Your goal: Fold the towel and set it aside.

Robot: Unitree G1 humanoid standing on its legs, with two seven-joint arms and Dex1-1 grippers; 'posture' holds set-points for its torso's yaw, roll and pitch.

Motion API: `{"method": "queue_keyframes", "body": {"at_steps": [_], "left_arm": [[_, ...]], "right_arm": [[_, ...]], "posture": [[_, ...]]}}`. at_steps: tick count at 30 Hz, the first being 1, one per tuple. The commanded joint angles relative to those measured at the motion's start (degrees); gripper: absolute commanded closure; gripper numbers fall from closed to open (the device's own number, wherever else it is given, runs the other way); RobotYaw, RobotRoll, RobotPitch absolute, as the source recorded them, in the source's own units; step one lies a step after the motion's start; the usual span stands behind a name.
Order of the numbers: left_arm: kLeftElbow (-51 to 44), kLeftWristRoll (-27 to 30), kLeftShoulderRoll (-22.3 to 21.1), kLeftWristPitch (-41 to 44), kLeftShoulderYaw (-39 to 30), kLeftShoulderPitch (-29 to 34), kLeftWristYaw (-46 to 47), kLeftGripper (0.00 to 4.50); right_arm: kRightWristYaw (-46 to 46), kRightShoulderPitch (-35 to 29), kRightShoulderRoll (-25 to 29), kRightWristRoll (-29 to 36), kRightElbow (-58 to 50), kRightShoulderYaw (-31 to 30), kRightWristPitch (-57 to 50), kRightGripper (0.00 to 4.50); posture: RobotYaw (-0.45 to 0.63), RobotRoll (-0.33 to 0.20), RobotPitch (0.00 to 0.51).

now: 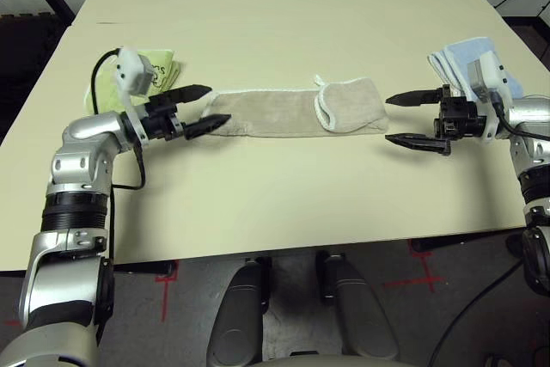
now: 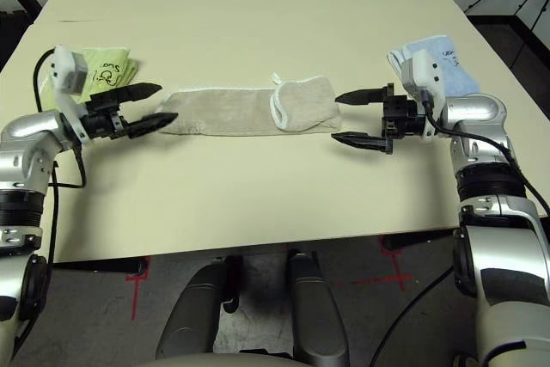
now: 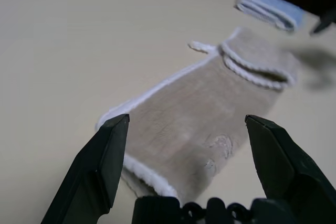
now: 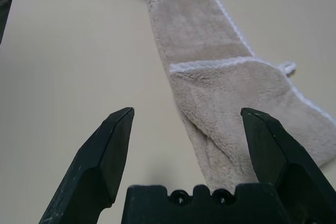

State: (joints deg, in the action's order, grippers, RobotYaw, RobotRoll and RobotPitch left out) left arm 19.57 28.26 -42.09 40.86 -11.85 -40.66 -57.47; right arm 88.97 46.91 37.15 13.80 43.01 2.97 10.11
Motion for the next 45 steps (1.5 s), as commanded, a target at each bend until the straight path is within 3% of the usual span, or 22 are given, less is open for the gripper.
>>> {"method": "queue_keyframes", "body": {"at_steps": [1,4,9,16,27,38,45], "left_arm": [[-2.68,5.11,-2.84,19.88,-2.3,-1.12,4.56,0.0],[-3.73,8.54,-4.22,32.26,-4.35,-1.84,6.76,0.0],[-4.85,10.52,-4.8,42.77,-6.12,-1.12,9.94,0.0],[-4.56,10.53,1.02,49.69,-11.01,-3.06,17.06,0.0],[0.08,7.91,8.04,51.61,-15.72,-7.53,26.52,0.0],[3.38,10.96,4.11,51.64,-12.68,-5.93,28.32,0.0],[4.94,9.74,7.59,51.64,-16.24,-7.9,31.85,0.0]], "right_arm": [[-0.37,0.4,0.13,-0.17,-0.48,-0.61,-0.2,0.07],[-0.59,0.28,0.13,-0.06,-0.88,-0.76,-0.54,0.07],[-0.88,0.1,0.1,-0.01,-1.38,-0.84,-1.05,0.07],[-1.43,0.29,0.1,0.0,-1.74,-0.83,-1.38,0.07],[-2.01,0.61,0.51,0.06,-2.08,-0.59,-1.59,0.07],[-2.28,1.4,0.28,-0.02,-1.8,-0.75,-1.28,0.07],[-2.33,1.52,0.11,0.01,-1.82,-0.8,-1.12,0.07]], "posture": [[0.04,0.0,0.201],[0.04,0.0,0.202],[0.04,0.0,0.204],[0.03,0.0,0.206],[0.02,0.0,0.209],[0.02,0.0,0.209],[0.02,0.0,0.209]]}}
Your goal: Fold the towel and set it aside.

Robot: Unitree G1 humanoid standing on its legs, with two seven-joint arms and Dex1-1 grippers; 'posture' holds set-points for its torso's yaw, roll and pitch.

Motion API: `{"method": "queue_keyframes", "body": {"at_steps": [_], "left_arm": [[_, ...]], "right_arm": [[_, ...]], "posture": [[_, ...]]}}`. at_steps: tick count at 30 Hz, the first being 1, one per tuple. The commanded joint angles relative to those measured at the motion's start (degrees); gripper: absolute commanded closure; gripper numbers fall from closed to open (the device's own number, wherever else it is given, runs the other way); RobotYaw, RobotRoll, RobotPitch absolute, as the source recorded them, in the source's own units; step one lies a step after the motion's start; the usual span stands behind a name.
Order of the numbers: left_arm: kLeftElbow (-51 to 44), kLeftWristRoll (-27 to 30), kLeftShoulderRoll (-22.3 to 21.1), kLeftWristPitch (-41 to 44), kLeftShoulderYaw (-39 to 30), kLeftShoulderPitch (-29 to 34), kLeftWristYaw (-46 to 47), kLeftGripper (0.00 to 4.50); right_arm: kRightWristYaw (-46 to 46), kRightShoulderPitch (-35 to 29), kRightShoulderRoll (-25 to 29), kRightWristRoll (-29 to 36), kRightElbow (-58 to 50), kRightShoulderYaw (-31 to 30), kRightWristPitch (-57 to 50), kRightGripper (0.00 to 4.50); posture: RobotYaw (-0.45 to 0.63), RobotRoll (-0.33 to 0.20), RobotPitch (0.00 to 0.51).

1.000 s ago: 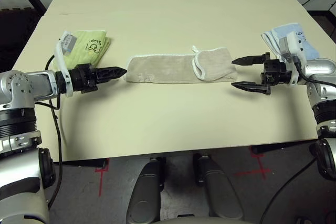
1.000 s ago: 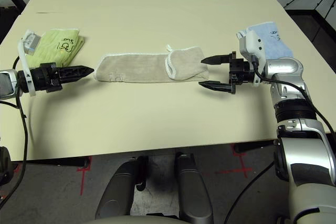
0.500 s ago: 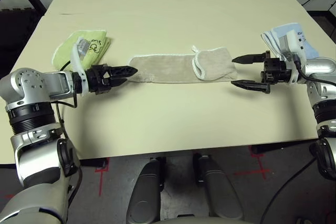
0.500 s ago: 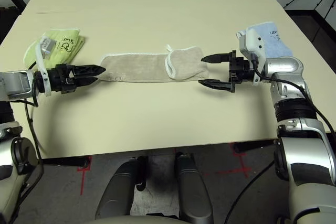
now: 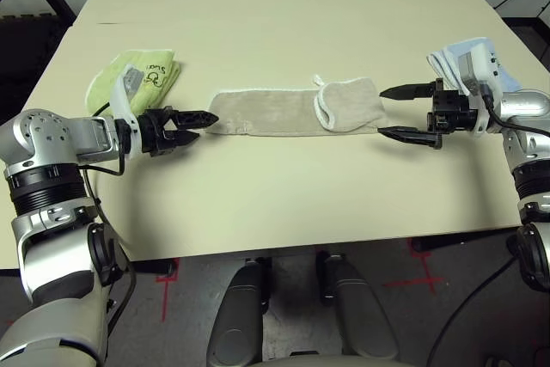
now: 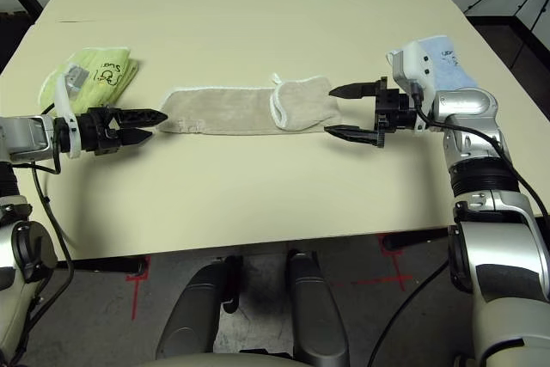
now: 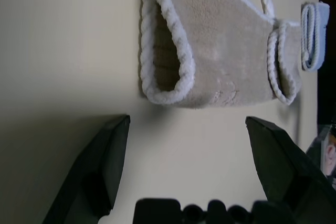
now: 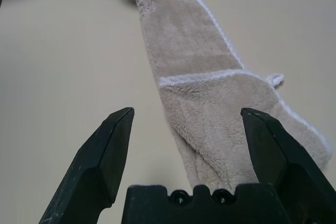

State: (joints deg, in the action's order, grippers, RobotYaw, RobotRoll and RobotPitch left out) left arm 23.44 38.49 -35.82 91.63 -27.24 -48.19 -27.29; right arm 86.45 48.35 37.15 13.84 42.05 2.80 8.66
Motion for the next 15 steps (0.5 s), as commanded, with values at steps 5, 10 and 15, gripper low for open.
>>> {"method": "queue_keyframes", "body": {"at_steps": [5,10,15], "left_arm": [[2.92,-1.88,4.09,0.68,-3.51,-2.24,3.91,0.0],[5.27,-3.13,5.78,-1.82,-4.28,-3.8,5.69,0.0],[6.6,-4.39,5.58,-4.36,-3.57,-3.9,6.8,0.38]], "right_arm": [[0.05,-0.11,0.38,0.02,-1.26,-0.49,0.32,0.07],[-0.13,-0.8,0.66,0.18,-2.05,-0.31,0.18,0.07],[-0.37,-1.21,0.6,0.33,-2.87,-0.29,-0.14,0.0]], "posture": [[0.01,0.0,0.209],[0.0,0.0,0.206],[0.0,0.0,0.203]]}}
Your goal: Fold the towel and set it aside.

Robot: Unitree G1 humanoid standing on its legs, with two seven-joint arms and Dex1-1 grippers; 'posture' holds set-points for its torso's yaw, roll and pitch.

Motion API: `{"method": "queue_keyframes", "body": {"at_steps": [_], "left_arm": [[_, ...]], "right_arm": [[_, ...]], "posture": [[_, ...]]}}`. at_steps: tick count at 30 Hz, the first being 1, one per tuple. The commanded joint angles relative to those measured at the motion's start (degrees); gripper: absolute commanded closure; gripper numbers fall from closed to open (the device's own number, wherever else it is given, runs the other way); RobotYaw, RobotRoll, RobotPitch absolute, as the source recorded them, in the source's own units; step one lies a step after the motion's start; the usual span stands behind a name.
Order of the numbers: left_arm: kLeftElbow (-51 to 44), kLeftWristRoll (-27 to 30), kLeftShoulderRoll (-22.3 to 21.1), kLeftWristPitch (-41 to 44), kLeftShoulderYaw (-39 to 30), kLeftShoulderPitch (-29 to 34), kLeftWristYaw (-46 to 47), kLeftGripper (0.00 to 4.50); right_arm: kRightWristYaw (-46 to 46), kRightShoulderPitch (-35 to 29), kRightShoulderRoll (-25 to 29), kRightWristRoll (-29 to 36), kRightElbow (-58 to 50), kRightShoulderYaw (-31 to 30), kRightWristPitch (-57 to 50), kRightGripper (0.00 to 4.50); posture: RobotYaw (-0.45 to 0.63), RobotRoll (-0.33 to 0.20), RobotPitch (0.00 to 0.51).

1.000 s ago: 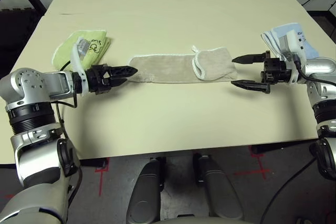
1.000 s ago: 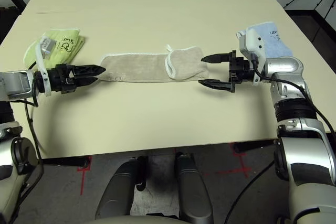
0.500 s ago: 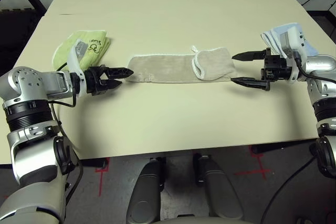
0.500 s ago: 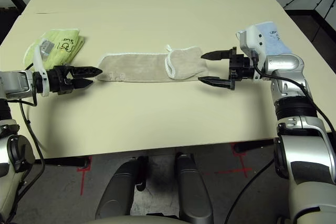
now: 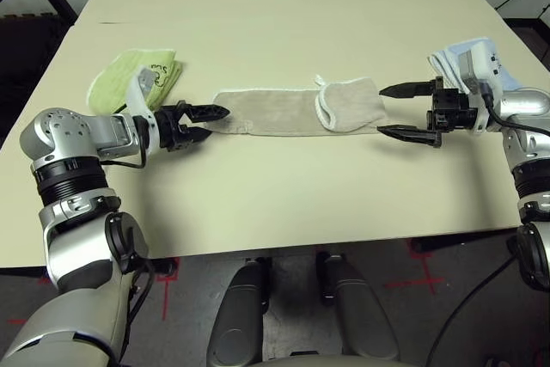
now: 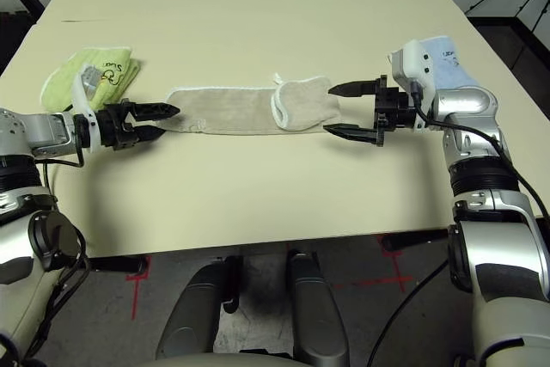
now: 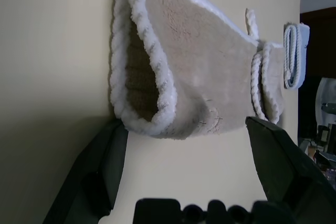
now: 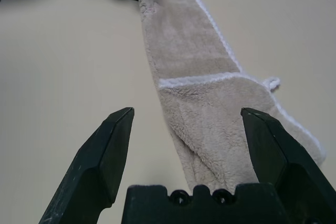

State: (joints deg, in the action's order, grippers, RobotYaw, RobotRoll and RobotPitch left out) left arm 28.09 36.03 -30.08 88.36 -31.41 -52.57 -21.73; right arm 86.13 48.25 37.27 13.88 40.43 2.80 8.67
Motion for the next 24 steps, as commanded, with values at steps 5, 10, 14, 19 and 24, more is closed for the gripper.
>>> {"method": "queue_keyframes", "body": {"at_steps": [5,10,14,19,24], "left_arm": [[3.01,-2.43,-0.95,-2.5,0.69,0.71,1.23,1.99],[3.13,-2.64,-1.57,-2.91,0.08,1.28,1.37,4.02],[2.34,-2.35,-2.24,-2.4,-0.5,1.85,1.38,4.43],[-2.22,-1.05,-4.15,0.67,-0.06,4.24,0.14,4.43],[-7.75,-0.13,-6.69,3.6,-1.04,7.21,-1.22,4.43]], "right_arm": [[0.06,-1.17,0.44,0.27,-1.49,-0.42,-0.15,0.0],[0.11,-1.38,0.22,0.27,-1.99,-0.64,-0.29,0.0],[0.15,-1.53,0.23,0.24,-2.13,-0.66,-0.39,0.0],[0.0,-1.32,0.22,0.06,-1.56,-0.62,-0.31,0.0],[-0.37,-1.01,-0.01,-0.25,-0.32,-0.63,-0.04,0.0]], "posture": [[0.0,0.0,0.203],[0.01,0.0,0.197],[0.01,0.0,0.197],[0.01,0.0,0.196],[0.03,0.0,0.196]]}}
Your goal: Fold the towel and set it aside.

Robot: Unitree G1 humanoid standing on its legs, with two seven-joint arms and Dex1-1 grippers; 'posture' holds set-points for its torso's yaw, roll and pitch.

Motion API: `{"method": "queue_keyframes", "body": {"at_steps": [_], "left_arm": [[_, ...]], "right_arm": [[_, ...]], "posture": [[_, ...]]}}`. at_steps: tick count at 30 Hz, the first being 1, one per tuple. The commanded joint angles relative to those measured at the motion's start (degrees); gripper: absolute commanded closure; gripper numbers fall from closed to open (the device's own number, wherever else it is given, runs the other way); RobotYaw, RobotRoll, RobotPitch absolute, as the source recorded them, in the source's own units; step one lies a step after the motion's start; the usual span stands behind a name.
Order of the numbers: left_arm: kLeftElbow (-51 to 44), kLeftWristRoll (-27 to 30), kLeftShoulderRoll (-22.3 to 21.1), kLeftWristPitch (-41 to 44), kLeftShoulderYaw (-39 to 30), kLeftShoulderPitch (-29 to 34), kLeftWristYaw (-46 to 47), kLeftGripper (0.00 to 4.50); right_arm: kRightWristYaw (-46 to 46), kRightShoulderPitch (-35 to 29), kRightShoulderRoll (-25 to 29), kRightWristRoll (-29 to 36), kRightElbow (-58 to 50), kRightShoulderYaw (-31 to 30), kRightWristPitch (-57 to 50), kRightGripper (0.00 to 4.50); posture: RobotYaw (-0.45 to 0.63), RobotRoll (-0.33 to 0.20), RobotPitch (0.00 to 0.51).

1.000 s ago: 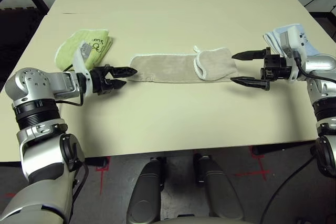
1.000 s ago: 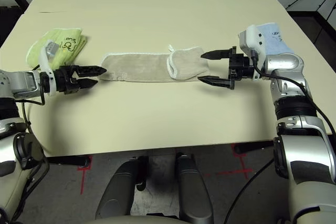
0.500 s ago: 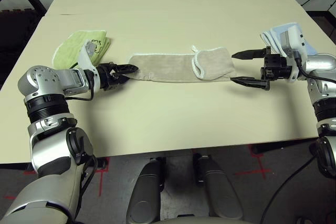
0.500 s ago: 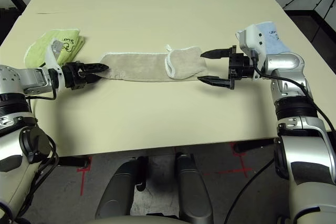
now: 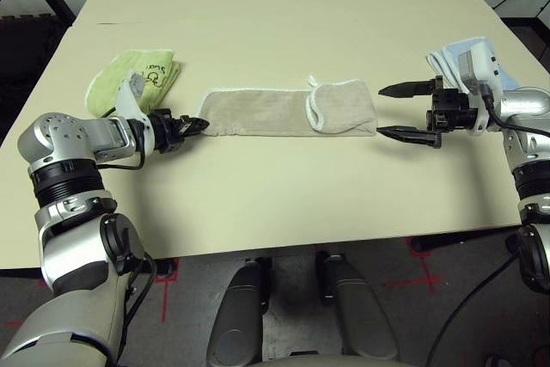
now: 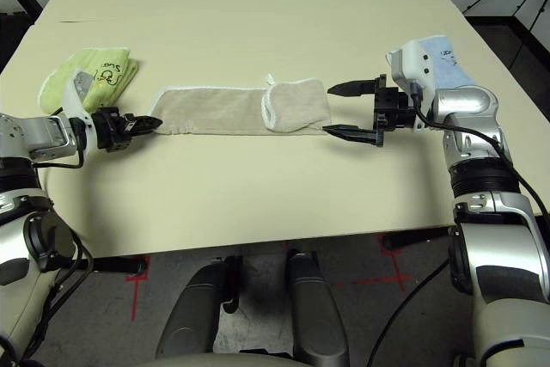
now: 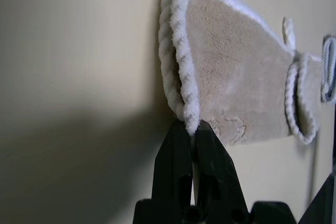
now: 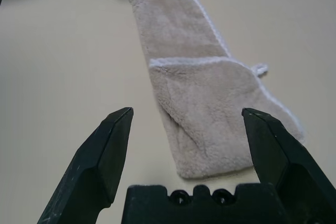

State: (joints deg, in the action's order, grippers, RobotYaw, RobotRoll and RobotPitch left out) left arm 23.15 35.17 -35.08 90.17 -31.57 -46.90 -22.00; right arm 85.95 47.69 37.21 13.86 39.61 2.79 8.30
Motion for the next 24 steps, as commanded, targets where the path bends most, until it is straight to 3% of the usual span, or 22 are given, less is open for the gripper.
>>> {"method": "queue_keyframes", "body": {"at_steps": [1,18,24], "left_arm": [[-3.3,0.82,-2.31,2.03,-1.09,1.78,-1.21,4.43],[-5.84,6.23,-11.1,2.33,2.33,3.59,-5.55,4.43],[-6.91,8.19,-11.97,2.33,3.61,3.06,-6.01,4.43]], "right_arm": [[-0.27,-0.38,-0.04,-0.31,0.79,-0.66,0.44,0.0],[0.2,0.65,-0.07,-1.3,4.14,-1.48,1.56,0.0],[0.07,0.91,-0.29,-1.46,4.56,-1.52,1.8,0.0]], "posture": [[0.03,0.0,0.196],[0.06,0.0,0.198],[0.07,0.0,0.197]]}}
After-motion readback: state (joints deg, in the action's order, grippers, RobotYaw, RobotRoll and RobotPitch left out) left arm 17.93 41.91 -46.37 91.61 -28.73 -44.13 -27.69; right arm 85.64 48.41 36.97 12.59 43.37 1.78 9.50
